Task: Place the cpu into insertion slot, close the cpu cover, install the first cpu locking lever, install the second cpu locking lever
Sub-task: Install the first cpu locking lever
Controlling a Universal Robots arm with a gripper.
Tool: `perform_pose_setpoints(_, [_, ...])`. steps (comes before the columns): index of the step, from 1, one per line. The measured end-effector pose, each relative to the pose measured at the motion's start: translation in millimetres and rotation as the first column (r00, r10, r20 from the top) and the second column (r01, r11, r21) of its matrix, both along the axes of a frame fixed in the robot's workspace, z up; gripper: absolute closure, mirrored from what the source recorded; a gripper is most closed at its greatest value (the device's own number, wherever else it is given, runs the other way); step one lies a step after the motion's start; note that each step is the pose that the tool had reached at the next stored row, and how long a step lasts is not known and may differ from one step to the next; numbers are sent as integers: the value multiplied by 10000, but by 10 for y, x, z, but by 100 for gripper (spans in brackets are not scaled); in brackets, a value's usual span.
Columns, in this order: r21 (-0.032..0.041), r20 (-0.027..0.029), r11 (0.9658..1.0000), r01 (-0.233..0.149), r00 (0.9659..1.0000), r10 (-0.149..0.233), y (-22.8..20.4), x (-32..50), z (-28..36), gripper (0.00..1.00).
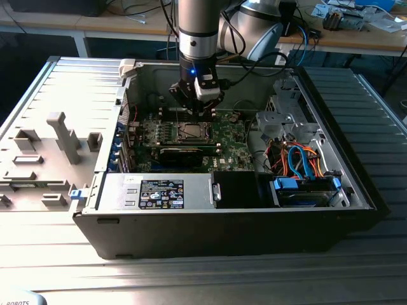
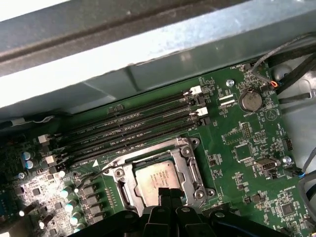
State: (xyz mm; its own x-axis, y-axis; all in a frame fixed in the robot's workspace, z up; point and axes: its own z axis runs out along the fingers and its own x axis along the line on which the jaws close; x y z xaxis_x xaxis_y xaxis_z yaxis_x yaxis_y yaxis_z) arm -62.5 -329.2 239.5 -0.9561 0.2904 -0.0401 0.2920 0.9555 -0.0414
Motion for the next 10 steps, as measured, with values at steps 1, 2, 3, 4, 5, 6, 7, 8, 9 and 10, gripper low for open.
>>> perform_pose_setpoints(1, [0,0,10000,-43,10000,43,0,0,0,89])
perform_pose_setpoints(2, [0,0,10000,-83,10000,83,0,0,0,89])
perform_pose_setpoints(3, [-1,0,9999,-123,9999,123,0,0,0,89])
perform_pose_setpoints(4, [0,-1,9999,-159,9999,159,0,0,0,89])
perform_pose_setpoints(5, [0,0,9998,-210,9998,210,0,0,0,89])
perform_pose_setpoints(6, [0,0,9997,-247,9997,247,0,0,0,89])
perform_pose_setpoints(7, [0,0,9996,-285,9996,285,0,0,0,89])
perform_pose_setpoints(8, [0,0,9995,-322,9995,322,0,0,0,89])
perform_pose_setpoints(9, [0,0,9994,-357,9994,357,0,0,0,89])
perform_pose_setpoints(10, [0,0,9992,-392,9992,392,0,0,0,89])
